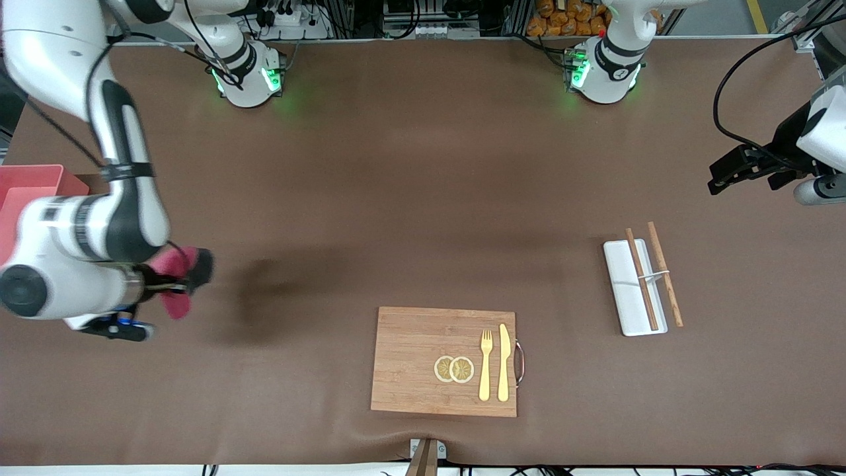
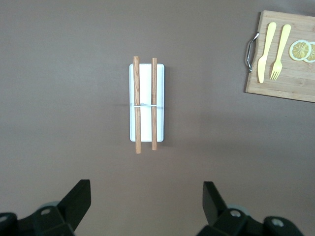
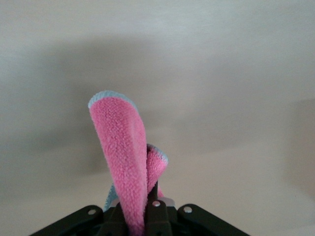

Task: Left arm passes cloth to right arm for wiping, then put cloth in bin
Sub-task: 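Move the held cloth with the right gripper over the pink bin, then lower the cloth into the pink bin and open the right gripper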

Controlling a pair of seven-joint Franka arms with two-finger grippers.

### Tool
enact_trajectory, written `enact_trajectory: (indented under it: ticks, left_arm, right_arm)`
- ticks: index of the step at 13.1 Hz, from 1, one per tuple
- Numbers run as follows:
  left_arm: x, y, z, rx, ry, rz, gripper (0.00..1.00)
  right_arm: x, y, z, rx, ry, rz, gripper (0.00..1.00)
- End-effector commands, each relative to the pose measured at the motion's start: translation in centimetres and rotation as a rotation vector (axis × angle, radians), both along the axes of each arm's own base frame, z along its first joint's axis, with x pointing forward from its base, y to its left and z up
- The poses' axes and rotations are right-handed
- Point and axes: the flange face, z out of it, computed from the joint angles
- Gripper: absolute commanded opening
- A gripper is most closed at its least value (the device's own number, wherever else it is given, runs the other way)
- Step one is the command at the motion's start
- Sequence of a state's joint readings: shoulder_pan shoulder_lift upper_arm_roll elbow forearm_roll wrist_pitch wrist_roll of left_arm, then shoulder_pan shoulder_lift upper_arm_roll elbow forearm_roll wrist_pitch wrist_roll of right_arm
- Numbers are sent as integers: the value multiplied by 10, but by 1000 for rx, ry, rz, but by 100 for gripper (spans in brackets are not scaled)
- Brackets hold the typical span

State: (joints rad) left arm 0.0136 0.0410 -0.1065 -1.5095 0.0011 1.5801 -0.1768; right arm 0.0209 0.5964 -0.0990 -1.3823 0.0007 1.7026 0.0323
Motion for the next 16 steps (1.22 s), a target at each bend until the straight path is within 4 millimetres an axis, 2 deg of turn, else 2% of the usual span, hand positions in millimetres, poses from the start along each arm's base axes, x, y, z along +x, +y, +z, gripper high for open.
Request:
enact_trajectory:
  ticks: [1,3,5,6,8,10,11,13,14,16]
  left_arm:
    - [-5,3,3,0,-9,0,100]
    - [-5,2,1,0,-24,2,100]
    - [-4,2,0,-1,-35,2,100]
    - [-5,1,1,4,-37,-1,100]
    - [-7,2,2,6,-37,-6,100]
    - [-7,1,1,6,-34,-10,100]
    - [-7,2,1,8,-34,-10,100]
    - [-7,2,0,8,-29,-12,100]
    - [-7,2,0,8,-28,-12,100]
    - [-5,3,-1,17,-27,-12,100]
  right_arm:
    - [-18,-77,33,55,-6,103,0]
    - [-34,-136,45,38,13,184,0]
    - [-52,-194,49,20,31,210,0]
    - [-63,-219,61,26,21,239,0]
    - [-86,-275,58,42,31,288,0]
    - [-104,-321,65,26,-5,319,0]
    - [-121,-351,63,17,0,298,0]
    - [-139,-399,47,-30,-46,276,0]
    - [-147,-422,26,-41,-65,283,0]
    - [-164,-454,-18,-26,-60,289,0]
